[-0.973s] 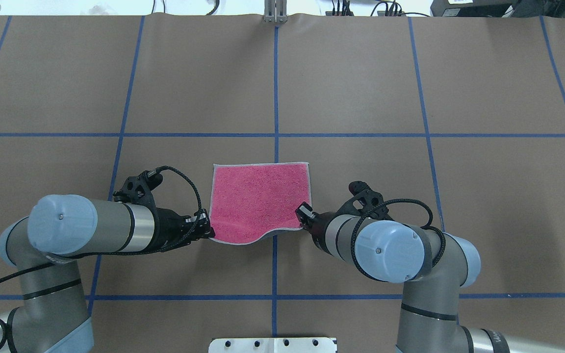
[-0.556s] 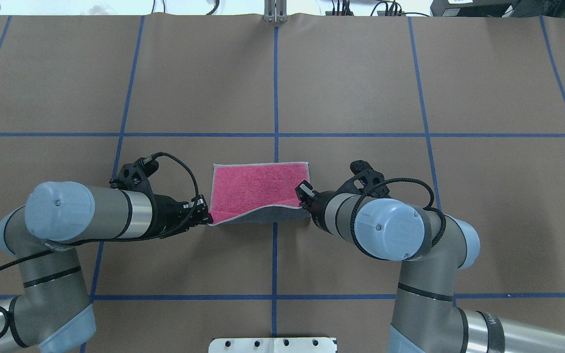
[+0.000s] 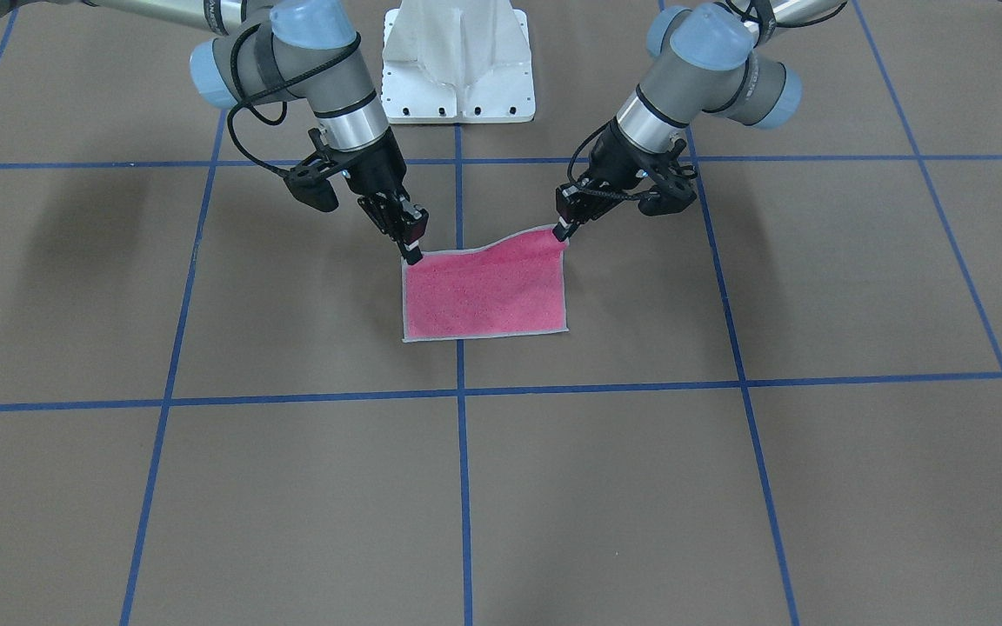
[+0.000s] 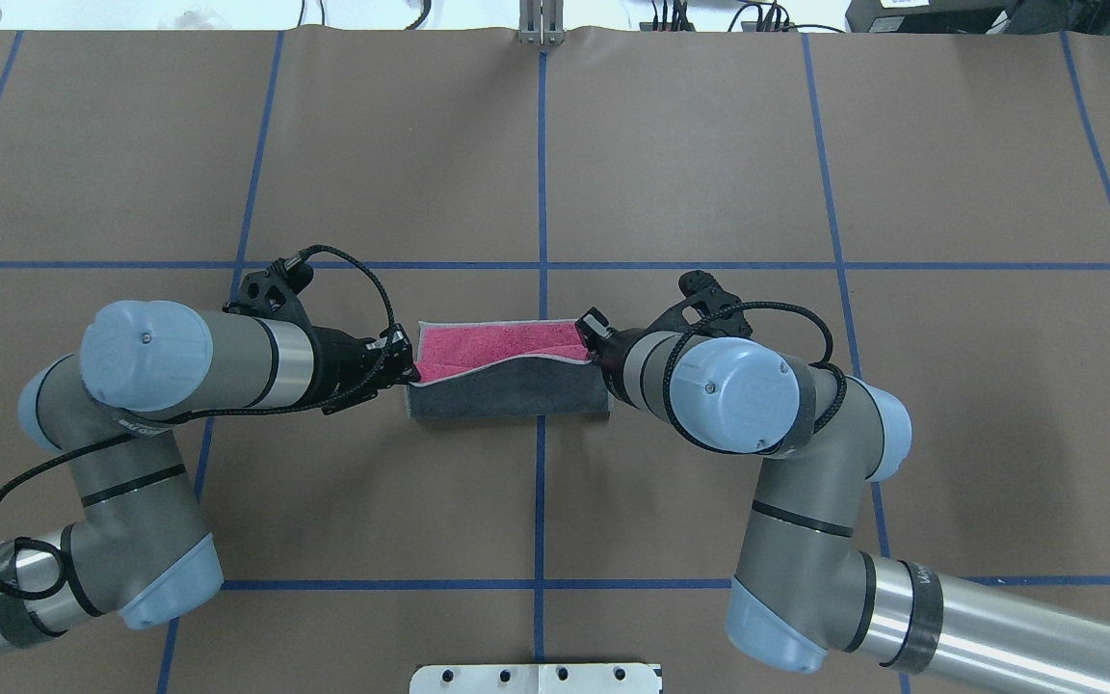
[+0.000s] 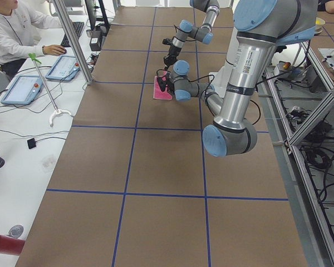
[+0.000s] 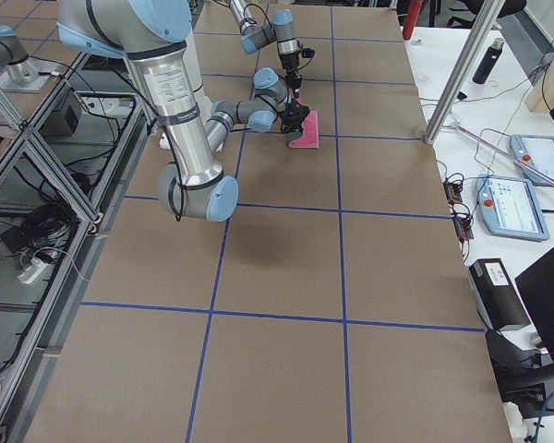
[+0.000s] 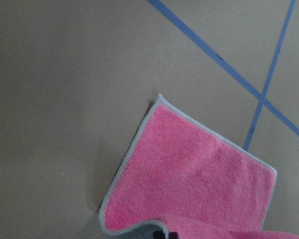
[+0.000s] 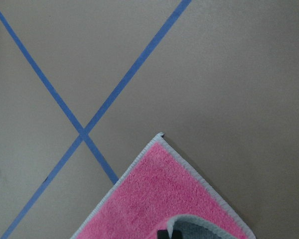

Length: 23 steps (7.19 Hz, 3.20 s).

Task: Fold towel twice with both arms
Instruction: 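Lift the near edge with both grippers and fold it away from the robot, then lay the folded edge down on the far edge and open both grippers, then raise the right gripper away while the left gripper moves to the strip's end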

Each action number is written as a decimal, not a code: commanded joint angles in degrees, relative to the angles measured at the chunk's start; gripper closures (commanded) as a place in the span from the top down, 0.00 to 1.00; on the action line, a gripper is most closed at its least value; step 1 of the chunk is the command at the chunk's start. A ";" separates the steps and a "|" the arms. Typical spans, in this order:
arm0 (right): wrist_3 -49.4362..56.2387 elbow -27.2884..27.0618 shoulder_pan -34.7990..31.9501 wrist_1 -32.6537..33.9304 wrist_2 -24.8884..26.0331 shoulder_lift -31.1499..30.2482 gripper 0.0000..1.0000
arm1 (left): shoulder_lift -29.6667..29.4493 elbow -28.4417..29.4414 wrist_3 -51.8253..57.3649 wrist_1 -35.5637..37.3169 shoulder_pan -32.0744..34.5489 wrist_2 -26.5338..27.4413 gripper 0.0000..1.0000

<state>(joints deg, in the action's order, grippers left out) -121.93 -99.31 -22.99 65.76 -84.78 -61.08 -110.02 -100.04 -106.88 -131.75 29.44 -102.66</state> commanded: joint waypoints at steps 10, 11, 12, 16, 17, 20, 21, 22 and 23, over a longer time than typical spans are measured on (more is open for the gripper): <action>0.64 2.80 -1.36 -0.28 -0.03 0.70 0.00 | -2.92 5.55 -0.26 0.00 1.32 0.00 0.05; 0.55 2.89 -1.79 -0.28 -0.03 1.13 0.28 | -3.01 5.55 -0.35 0.00 1.84 0.00 0.25; 0.46 4.37 -2.58 -0.19 -0.20 2.79 0.58 | -3.97 5.81 -0.61 0.00 2.72 0.00 0.37; 3.51 5.53 -5.56 -0.19 -3.44 4.04 0.73 | -5.56 5.91 -4.31 0.00 4.13 -0.17 0.78; 8.06 5.62 -6.97 0.51 -7.20 3.43 0.99 | -5.30 5.99 -3.87 -0.09 4.13 -0.70 0.89; 27.54 5.36 -14.42 2.26 -18.79 -0.61 1.00 | -3.11 5.38 -3.86 -0.18 3.35 -3.87 0.99; 37.80 5.01 -18.02 5.93 -23.10 -0.79 1.00 | -2.92 5.29 -3.95 -0.18 3.08 -3.26 0.99; 47.13 4.83 -21.89 9.27 -26.97 -0.97 1.00 | -2.57 5.29 -3.86 -0.18 1.69 -0.73 0.99; 56.88 4.74 -26.10 11.30 -30.75 -2.19 1.00 | -2.57 5.29 -3.95 -0.18 -0.59 2.69 0.99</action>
<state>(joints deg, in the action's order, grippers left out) -77.21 -94.39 -43.99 73.90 -110.62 -62.17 -112.78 -94.70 -110.78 -131.92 31.10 -103.43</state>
